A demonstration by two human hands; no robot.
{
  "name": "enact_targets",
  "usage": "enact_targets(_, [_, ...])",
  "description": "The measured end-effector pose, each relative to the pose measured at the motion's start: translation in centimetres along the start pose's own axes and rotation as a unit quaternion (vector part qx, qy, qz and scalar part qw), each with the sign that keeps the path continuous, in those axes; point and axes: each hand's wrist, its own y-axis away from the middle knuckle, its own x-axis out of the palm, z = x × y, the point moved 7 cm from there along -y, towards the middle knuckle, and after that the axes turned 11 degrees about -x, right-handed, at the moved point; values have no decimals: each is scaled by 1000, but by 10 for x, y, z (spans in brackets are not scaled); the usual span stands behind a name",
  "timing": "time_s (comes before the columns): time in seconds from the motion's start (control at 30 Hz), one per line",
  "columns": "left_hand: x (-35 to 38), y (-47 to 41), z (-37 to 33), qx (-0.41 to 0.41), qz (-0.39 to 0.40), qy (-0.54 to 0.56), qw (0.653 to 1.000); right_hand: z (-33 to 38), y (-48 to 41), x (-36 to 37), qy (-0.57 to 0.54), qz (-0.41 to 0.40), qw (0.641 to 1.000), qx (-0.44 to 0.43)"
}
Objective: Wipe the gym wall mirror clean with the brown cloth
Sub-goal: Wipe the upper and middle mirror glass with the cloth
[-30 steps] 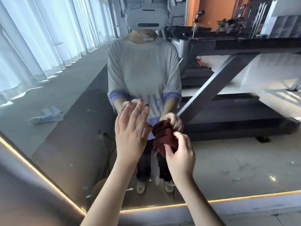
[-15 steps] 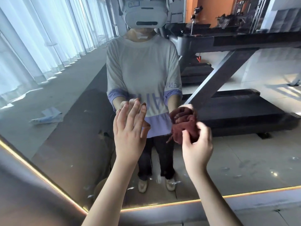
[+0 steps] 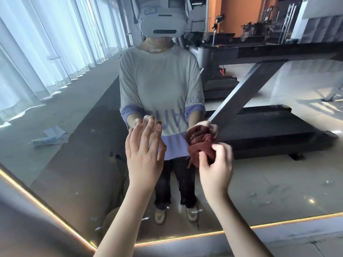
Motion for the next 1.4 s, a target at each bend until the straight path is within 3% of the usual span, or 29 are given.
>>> enact_targets(0.07, [-3,-2,-4,3,-10,-11,1000,11,-8,3,-13,21,998,-52])
enact_targets(0.13, [-5,-2,-10,25,-12,-10,1000,11,-32,-7,-20,-14,998,-54])
enact_targets(0.23, [1,-3,-20,53,15,1,998,-12,-56,-29,-8,-105,994,29])
enact_targets(0.3, [6,-5,-21,39,17,-3,999,-12,-53,-31,-10,-116,991,67])
enact_targets(0.43, [7,-6,-23,31,-14,-8,999,25,-50,-6,-18,-14,996,-89])
enact_targets(0.5, [7,-5,-23,37,-19,-9,999,30,-60,-6,-16,-3,991,-134])
enact_targets(0.57, [8,-5,-22,32,-16,-2,999,17,-72,-18,-3,-48,993,-109])
enact_targets(0.7, [9,-4,-24,28,-11,6,1000,-17,-68,-38,6,-137,990,42])
enact_targets(0.77, [9,-4,-25,25,-7,8,1000,-8,-57,-27,5,-99,995,18])
enact_targets(0.83, [10,-4,-26,23,-1,5,1000,9,-49,-13,8,-23,997,-75])
enact_targets(0.9, [10,-3,-26,23,4,-1,1000,8,-53,-16,24,-6,994,-109])
enact_targets(1.07, [9,-4,-25,24,-3,-2,1000,-34,-39,-35,18,-93,993,71])
enact_targets(1.23, [8,-3,-27,24,5,-6,1000,-10,0,-3,-12,53,998,-43])
enact_targets(1.4, [9,-4,-25,26,8,-1,1000,-50,7,-27,37,-37,996,71])
